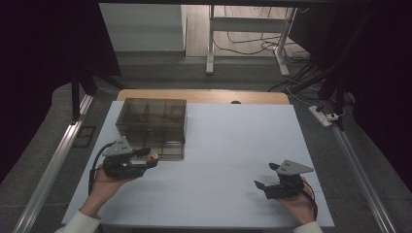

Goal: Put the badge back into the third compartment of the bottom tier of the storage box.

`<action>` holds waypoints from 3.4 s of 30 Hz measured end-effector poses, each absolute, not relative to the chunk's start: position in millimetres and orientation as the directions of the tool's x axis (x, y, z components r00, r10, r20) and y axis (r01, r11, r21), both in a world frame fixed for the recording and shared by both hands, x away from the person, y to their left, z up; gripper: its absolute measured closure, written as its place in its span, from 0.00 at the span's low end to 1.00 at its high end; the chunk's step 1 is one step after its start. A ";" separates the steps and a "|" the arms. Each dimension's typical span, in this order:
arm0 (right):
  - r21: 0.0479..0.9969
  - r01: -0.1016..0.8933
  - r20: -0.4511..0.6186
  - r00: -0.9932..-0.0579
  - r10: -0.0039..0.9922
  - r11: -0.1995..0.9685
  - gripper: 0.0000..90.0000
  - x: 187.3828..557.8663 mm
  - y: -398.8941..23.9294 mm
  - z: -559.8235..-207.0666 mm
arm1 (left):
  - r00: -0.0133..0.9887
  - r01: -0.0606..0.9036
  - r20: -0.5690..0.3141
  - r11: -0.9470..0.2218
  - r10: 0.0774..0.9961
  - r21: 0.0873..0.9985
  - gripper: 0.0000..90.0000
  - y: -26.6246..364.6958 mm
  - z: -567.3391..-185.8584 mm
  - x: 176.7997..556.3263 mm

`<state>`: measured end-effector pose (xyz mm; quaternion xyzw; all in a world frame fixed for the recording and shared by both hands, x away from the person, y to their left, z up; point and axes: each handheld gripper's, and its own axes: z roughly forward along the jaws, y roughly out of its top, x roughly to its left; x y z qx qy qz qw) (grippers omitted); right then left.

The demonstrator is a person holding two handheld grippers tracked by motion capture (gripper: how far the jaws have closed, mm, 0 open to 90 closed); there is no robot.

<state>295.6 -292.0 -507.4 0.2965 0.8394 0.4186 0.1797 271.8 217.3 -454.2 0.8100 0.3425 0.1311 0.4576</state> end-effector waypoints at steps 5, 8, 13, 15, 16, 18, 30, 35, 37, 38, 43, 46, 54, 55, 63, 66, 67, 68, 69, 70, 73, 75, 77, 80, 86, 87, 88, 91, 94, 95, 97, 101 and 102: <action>0.810 0.348 -0.052 -0.759 0.649 0.472 0.13 295.5 -292.1 -507.3 | 0.729 0.438 -0.097 -0.353 0.678 0.827 0.51 214.4 -456.4 275.8; 0.810 0.347 -0.054 -0.759 0.649 0.473 0.13 295.4 -292.1 -507.1 | 0.728 0.440 -0.098 -0.353 0.678 0.826 0.51 212.1 -456.9 279.6; 0.811 0.349 -0.051 -0.757 0.651 0.470 0.13 294.8 -292.9 -506.0 | 0.730 0.445 -0.092 -0.369 0.677 0.816 0.51 207.2 -457.6 288.4; 0.811 0.349 -0.051 -0.758 0.651 0.470 0.13 294.9 -293.0 -506.0 | 0.729 0.447 -0.089 -0.374 0.679 0.813 0.51 206.4 -457.2 291.6; 0.811 0.349 -0.054 -0.756 0.653 0.470 0.13 294.8 -293.0 -506.0 | 0.727 0.447 -0.088 -0.373 0.681 0.813 0.51 206.1 -456.8 292.9; 0.811 0.349 -0.053 -0.755 0.653 0.470 0.13 295.0 -293.0 -506.2 | 0.727 0.448 -0.083 -0.378 0.682 0.810 0.51 205.7 -455.9 295.8; 0.812 0.348 -0.053 -0.757 0.651 0.470 0.13 295.0 -292.4 -506.4 | 0.715 0.461 -0.083 -0.379 0.695 0.802 0.51 197.5 -456.9 316.1; 0.810 0.350 -0.052 -0.756 0.652 0.470 0.13 294.9 -292.6 -506.3 | 0.713 0.468 -0.078 -0.389 0.697 0.794 0.51 191.9 -457.9 325.3; 0.810 0.350 -0.052 -0.757 0.652 0.471 0.13 295.0 -292.5 -506.3 | 0.712 0.468 -0.077 -0.391 0.698 0.793 0.51 189.5 -458.2 328.3; 0.811 0.349 -0.052 -0.757 0.652 0.469 0.13 295.0 -292.4 -506.6 | 0.713 0.469 -0.074 -0.396 0.697 0.790 0.51 188.4 -458.3 329.8; 0.811 0.349 -0.051 -0.757 0.652 0.469 0.13 295.1 -292.4 -506.7 | 0.709 0.480 -0.071 -0.406 0.702 0.778 0.51 183.0 -461.3 338.5; 0.811 0.349 -0.051 -0.757 0.651 0.470 0.13 295.1 -292.4 -506.7 | 0.705 0.488 -0.073 -0.408 0.705 0.772 0.51 179.8 -463.6 344.1; 0.808 0.352 -0.049 -0.759 0.649 0.472 0.13 295.6 -292.5 -507.2 | 0.696 0.511 -0.075 -0.420 0.714 0.750 0.51 172.1 -472.0 357.2; 0.809 0.352 -0.048 -0.758 0.651 0.470 0.14 295.6 -292.3 -507.4 | 0.695 0.513 -0.075 -0.419 0.715 0.749 0.51 171.3 -473.1 358.5; 0.806 0.355 -0.049 -0.756 0.652 0.473 0.14 295.6 -292.1 -507.8 | 0.680 0.538 -0.081 -0.422 0.728 0.730 0.51 166.8 -484.0 368.5; 0.805 0.356 -0.050 -0.757 0.652 0.475 0.14 295.6 -292.1 -508.0 | 0.673 0.550 -0.083 -0.423 0.735 0.720 0.51 165.6 -488.9 372.5; 0.805 0.356 -0.050 -0.757 0.652 0.475 0.14 295.7 -292.1 -508.0 | 0.672 0.554 -0.082 -0.425 0.736 0.716 0.51 165.2 -490.5 373.7; 0.805 0.356 -0.050 -0.757 0.652 0.475 0.14 295.7 -292.2 -508.1 | 0.670 0.558 -0.082 -0.427 0.738 0.712 0.51 164.7 -492.1 374.6; 0.804 0.357 -0.049 -0.756 0.653 0.475 0.14 295.7 -292.2 -508.1 | 0.669 0.561 -0.084 -0.427 0.739 0.709 0.51 164.2 -493.4 375.3; 0.802 0.359 -0.050 -0.756 0.653 0.477 0.14 295.6 -292.3 -508.0 | 0.668 0.562 -0.082 -0.429 0.739 0.707 0.51 163.5 -494.5 375.6; 0.804 0.358 -0.050 -0.755 0.654 0.475 0.14 295.4 -292.2 -508.2 | 0.672 0.558 -0.071 -0.442 0.737 0.702 0.51 161.3 -495.9 375.6; 0.803 0.359 -0.051 -0.754 0.655 0.475 0.14 295.5 -292.2 -508.3 | 0.674 0.557 -0.066 -0.448 0.736 0.700 0.51 159.9 -496.5 375.4; 0.803 0.359 -0.052 -0.753 0.656 0.476 0.14 295.4 -292.2 -508.4 | 0.677 0.555 -0.060 -0.454 0.734 0.697 0.51 158.9 -497.2 375.3; 0.804 0.358 -0.052 -0.753 0.656 0.475 0.14 295.3 -292.3 -508.3 | 0.677 0.556 -0.060 -0.456 0.733 0.695 0.51 158.6 -497.7 375.3; 0.801 0.360 -0.055 -0.752 0.657 0.479 0.14 295.3 -292.4 -508.1 | 0.678 0.554 -0.061 -0.454 0.733 0.697 0.51 159.5 -496.5 374.5; 0.801 0.360 -0.055 -0.752 0.657 0.479 0.14 295.3 -292.4 -508.1 | 0.678 0.553 -0.062 -0.453 0.733 0.699 0.51 159.4 -496.3 374.1; 0.801 0.360 -0.055 -0.752 0.657 0.479 0.14 295.3 -292.5 -508.1 | 0.680 0.552 -0.060 -0.457 0.731 0.698 0.51 159.4 -495.8 373.8; 0.801 0.360 -0.055 -0.751 0.658 0.478 0.14 295.2 -292.5 -508.0 | 0.681 0.550 -0.060 -0.456 0.730 0.700 0.51 159.3 -495.0 373.0; 0.801 0.359 -0.056 -0.752 0.657 0.479 0.14 295.2 -292.5 -508.0 | 0.681 0.549 -0.062 -0.454 0.729 0.702 0.51 159.4 -494.3 372.4; 0.801 0.359 -0.056 -0.752 0.657 0.479 0.14 295.2 -292.5 -508.1 | 0.683 0.548 -0.060 -0.457 0.728 0.701 0.51 159.6 -494.0 372.3; 0.801 0.361 -0.055 -0.751 0.658 0.478 0.14 295.2 -292.6 -508.1 | 0.682 0.549 -0.061 -0.456 0.728 0.700 0.50 159.7 -493.8 371.9; 0.801 0.359 -0.056 -0.751 0.657 0.479 0.14 295.1 -292.6 -507.9 | 0.679 0.548 -0.059 -0.451 0.732 0.705 0.44 160.2 -492.5 370.6; 0.801 0.359 -0.056 -0.751 0.658 0.479 0.14 295.1 -292.6 -507.9 | 0.678 0.547 -0.061 -0.447 0.733 0.708 0.43 160.5 -492.0 370.2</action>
